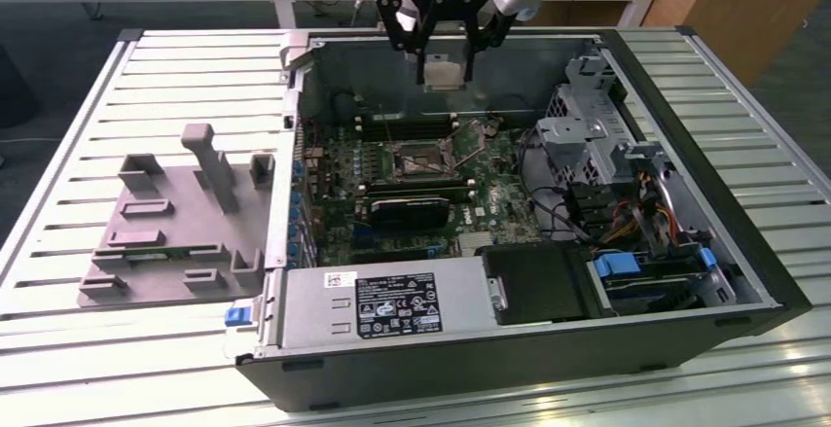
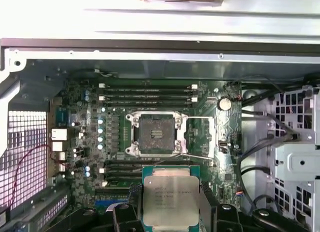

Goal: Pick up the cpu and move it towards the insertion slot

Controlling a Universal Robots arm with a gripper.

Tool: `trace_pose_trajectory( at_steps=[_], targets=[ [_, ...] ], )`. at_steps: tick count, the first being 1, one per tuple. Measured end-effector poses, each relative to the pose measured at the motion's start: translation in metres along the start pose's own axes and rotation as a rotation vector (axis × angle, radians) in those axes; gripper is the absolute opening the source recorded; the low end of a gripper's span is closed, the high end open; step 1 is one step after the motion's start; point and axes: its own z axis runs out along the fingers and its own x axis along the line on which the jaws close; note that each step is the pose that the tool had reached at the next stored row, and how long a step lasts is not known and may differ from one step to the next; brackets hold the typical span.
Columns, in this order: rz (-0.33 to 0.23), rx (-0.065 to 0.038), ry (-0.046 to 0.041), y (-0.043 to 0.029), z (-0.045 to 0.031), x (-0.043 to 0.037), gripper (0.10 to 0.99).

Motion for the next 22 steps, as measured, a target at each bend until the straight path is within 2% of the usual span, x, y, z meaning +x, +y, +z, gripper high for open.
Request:
trace_pose_trajectory(
  at_steps=[12,22],
  targets=[
    [-0.007,0.01,0.0,0.0222,0.0088,0.0003,0.537],
    [-0.02,0.014,0.0002,0.035,0.0174,0.0007,0.537]
  ],
)
